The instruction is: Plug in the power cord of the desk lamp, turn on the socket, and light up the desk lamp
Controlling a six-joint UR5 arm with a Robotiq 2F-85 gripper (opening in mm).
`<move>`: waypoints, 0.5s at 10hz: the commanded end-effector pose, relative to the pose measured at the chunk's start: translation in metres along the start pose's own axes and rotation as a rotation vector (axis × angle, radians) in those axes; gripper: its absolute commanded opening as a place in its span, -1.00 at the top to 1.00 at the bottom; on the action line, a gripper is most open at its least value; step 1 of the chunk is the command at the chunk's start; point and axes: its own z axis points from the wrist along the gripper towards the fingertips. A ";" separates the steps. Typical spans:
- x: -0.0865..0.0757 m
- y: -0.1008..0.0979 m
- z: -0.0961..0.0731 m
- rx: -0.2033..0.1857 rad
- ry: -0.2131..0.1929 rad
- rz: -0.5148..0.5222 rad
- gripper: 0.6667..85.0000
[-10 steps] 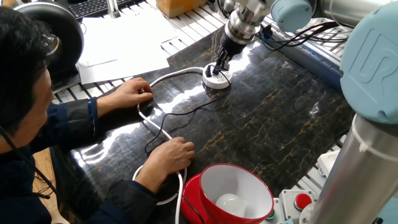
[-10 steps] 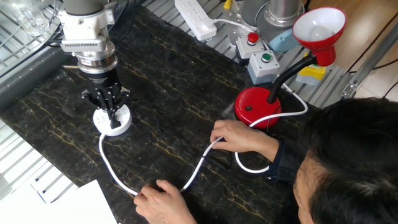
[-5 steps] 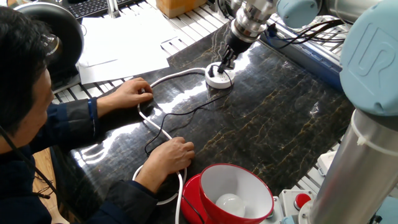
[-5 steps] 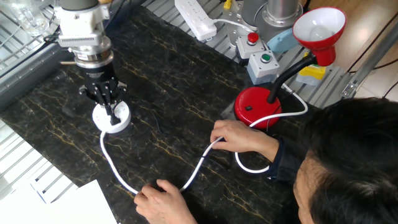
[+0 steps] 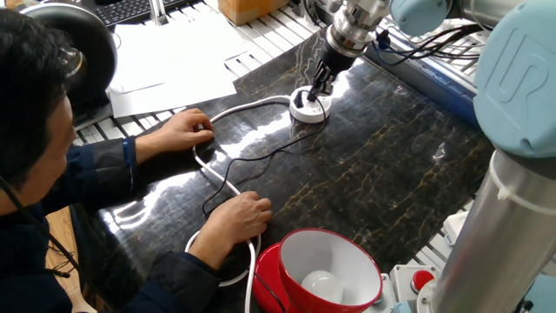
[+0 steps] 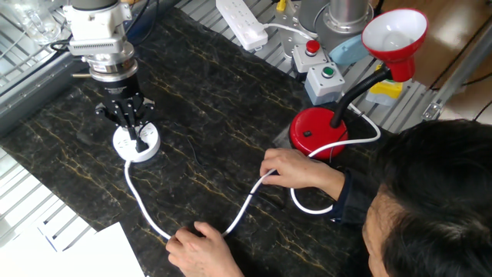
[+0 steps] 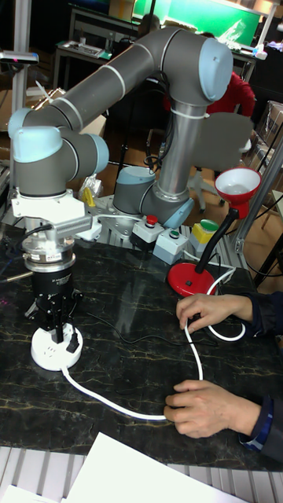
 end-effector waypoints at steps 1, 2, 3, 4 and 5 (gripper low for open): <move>-0.008 0.007 -0.007 -0.014 -0.004 0.033 0.99; -0.007 0.007 -0.008 -0.018 -0.002 0.033 0.99; -0.006 0.006 -0.008 -0.015 -0.001 0.031 0.99; -0.006 0.006 -0.007 -0.014 -0.002 0.030 0.99; -0.006 0.005 -0.005 -0.013 -0.003 0.026 0.99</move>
